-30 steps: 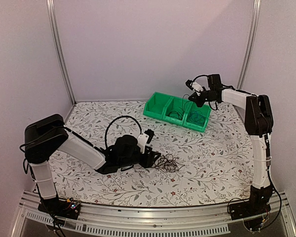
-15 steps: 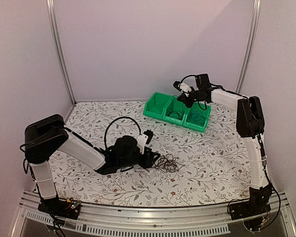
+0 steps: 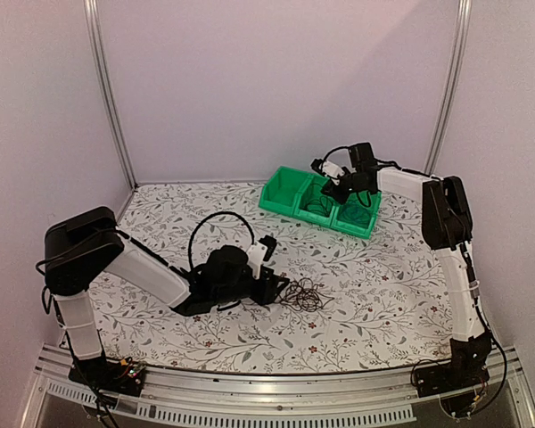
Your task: Untangle the cables
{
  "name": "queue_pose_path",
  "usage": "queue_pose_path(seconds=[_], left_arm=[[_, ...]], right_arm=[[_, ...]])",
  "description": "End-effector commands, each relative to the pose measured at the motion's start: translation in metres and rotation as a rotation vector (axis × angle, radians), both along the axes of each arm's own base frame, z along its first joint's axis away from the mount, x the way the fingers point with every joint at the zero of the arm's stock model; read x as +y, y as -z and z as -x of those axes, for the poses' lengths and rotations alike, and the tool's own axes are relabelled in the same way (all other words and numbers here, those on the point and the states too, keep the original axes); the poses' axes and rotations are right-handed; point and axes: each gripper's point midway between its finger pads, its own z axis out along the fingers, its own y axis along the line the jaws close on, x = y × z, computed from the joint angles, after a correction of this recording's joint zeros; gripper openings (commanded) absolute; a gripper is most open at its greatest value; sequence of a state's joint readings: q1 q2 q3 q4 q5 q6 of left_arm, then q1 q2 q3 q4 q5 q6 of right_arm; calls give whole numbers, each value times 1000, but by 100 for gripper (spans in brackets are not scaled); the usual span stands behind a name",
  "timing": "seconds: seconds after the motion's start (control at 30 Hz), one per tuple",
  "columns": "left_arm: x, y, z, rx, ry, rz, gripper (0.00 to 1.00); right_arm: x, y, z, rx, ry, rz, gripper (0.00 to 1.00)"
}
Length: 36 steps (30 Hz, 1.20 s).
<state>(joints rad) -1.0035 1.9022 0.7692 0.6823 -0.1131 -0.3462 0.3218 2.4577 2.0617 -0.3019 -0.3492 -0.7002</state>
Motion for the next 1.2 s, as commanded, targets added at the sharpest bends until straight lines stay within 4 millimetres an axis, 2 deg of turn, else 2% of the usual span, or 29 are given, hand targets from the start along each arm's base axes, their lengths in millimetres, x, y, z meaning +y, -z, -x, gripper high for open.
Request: queue_pose_path(seconds=[0.0,0.13,0.17,0.23,0.27,0.37,0.43,0.47,0.5,0.67,0.83,0.93,1.07,1.17], left_arm=[[-3,-6,3,-3,5,21,55],[-2,-8,3,-8,3,25,55],[-1,-10,2,-12,0,24,55],[0,-12,2,-21,1,22,55],[0,-13,2,-25,0,20,55],[3,-15,1,-34,-8,12,55],[5,-17,0,-36,-16,7,55],[5,-17,-1,-34,-21,2,55],[6,-16,-2,-27,-29,-5,55],[7,-9,-4,62,-60,-25,55],[15,3,2,177,-103,-16,53],[20,6,3,193,-116,-33,53],[21,9,-1,183,-107,-69,48],[18,13,-6,174,-93,-95,46]], right_arm=[[1,-3,3,-5,3,55,21],[-3,-22,13,2,9,81,33],[-5,-31,16,-3,15,87,35],[-12,-38,25,6,29,110,40],[-16,-50,30,-6,32,120,43],[-27,-61,48,-2,44,151,51],[-32,-84,62,-24,48,140,54],[-34,-86,70,-15,46,133,56],[-34,-101,79,-20,49,104,57],[-30,-111,139,95,13,-47,59],[-18,-89,215,254,-126,-207,59],[-9,-72,252,336,-215,-275,59],[6,-35,285,416,-279,-254,59],[21,-22,300,442,-332,-226,58]])
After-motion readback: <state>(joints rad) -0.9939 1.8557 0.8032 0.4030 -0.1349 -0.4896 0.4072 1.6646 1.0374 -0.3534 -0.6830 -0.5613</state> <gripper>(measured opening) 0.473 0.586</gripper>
